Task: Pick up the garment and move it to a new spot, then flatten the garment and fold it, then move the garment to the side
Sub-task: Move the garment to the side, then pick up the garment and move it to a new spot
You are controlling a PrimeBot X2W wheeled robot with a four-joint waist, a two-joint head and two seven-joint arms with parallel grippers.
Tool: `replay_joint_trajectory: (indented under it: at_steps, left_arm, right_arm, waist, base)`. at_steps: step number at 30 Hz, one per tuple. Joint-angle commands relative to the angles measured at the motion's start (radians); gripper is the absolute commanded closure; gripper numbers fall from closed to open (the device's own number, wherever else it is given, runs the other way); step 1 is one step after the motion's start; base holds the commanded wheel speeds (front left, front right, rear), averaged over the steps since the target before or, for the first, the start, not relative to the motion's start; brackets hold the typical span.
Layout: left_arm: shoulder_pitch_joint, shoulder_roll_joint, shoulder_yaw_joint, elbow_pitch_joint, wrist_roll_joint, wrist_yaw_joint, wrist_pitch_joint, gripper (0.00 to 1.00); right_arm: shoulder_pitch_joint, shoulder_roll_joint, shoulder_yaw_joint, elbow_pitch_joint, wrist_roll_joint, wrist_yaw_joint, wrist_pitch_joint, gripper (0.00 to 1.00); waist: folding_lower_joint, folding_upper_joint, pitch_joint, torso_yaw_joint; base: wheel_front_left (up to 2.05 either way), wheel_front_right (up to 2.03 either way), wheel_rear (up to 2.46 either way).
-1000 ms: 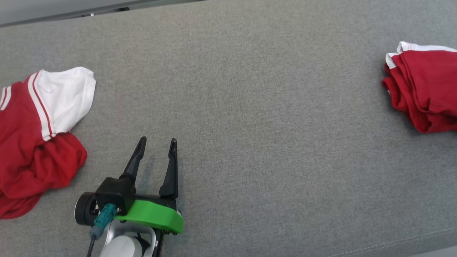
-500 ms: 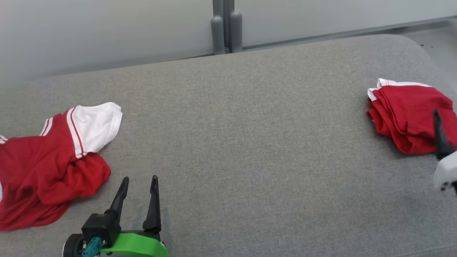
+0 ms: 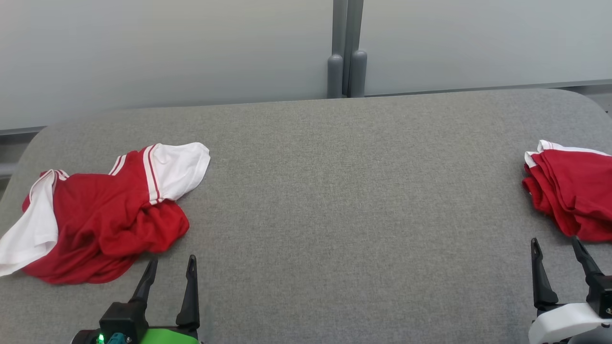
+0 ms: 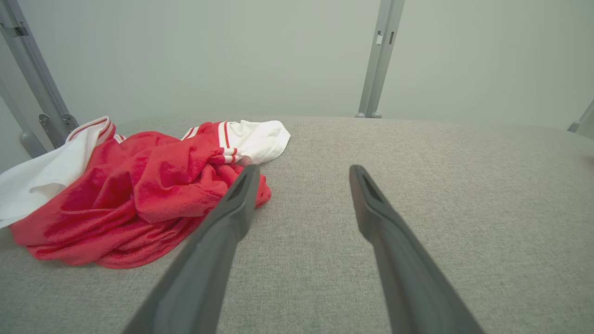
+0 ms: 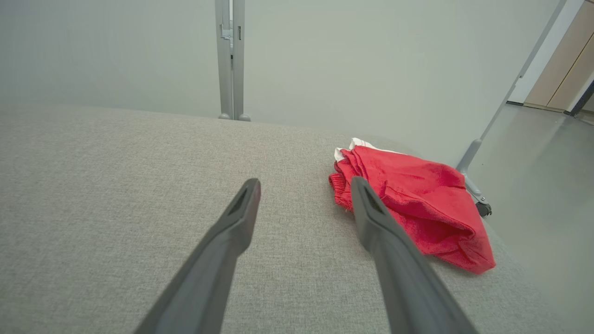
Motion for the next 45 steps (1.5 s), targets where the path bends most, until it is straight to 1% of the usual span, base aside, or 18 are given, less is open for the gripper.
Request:
replay_joint_trajectory:
  at_steps: [1,4,8,12,18,29,40,45]
  left_arm:
    - [0.018,-0.005,0.013,0.006,0.012,-0.011,-0.005,0.00]
    - [0.035,-0.017,0.045,0.021,0.039,-0.039,-0.005,0.00]
    - [0.048,-0.033,0.092,0.045,0.065,-0.067,-0.005,0.00]
    - [0.058,-0.054,0.129,0.080,0.085,-0.100,-0.004,0.00]
    - [0.050,-0.086,0.174,0.105,0.119,-0.134,-0.004,0.00]
    - [0.040,-0.122,0.234,0.109,0.166,-0.179,-0.004,0.00]
    - [0.039,-0.146,0.267,0.108,0.201,-0.204,-0.004,0.00]
    - [0.035,-0.155,0.276,0.105,0.211,-0.212,-0.004,0.00]
  right_arm:
    - [0.010,0.004,-0.004,-0.021,-0.009,-0.001,-0.004,0.00]
    - [0.044,0.032,-0.003,-0.049,-0.022,-0.001,-0.004,0.00]
    - [0.050,0.052,-0.002,-0.072,-0.039,-0.001,-0.004,0.00]
    - [0.066,0.065,0.014,-0.078,-0.041,-0.001,-0.004,0.00]
    - [0.069,0.081,0.035,-0.089,-0.029,-0.001,-0.004,0.00]
    - [0.082,0.089,0.038,-0.082,-0.030,-0.001,-0.004,0.00]
    - [0.081,0.092,0.042,-0.074,-0.025,-0.001,-0.004,0.00]
    - [0.089,0.093,0.033,-0.078,-0.025,-0.001,-0.004,0.00]
  waist:
    - [0.0001,0.0112,-0.013,0.007]
    - [0.0001,0.0112,-0.020,0.004]
    - [0.0001,0.0112,-0.023,0.008]
    - [0.0001,0.0112,-0.031,0.025]
    - [0.0001,0.0112,-0.035,0.046]
    - [0.0001,0.0112,-0.040,0.057]
    - [0.0001,0.0112,-0.037,0.051]
    - [0.0001,0.0112,-0.041,0.066]
  base:
    - [0.00,0.00,0.00]
    - [0.00,0.00,0.00]
    - [0.00,0.00,0.00]
    - [0.00,0.00,0.00]
    - [0.00,0.00,0.00]
    - [0.00,0.00,0.00]
    - [0.00,0.00,0.00]
    - [0.00,0.00,0.00]
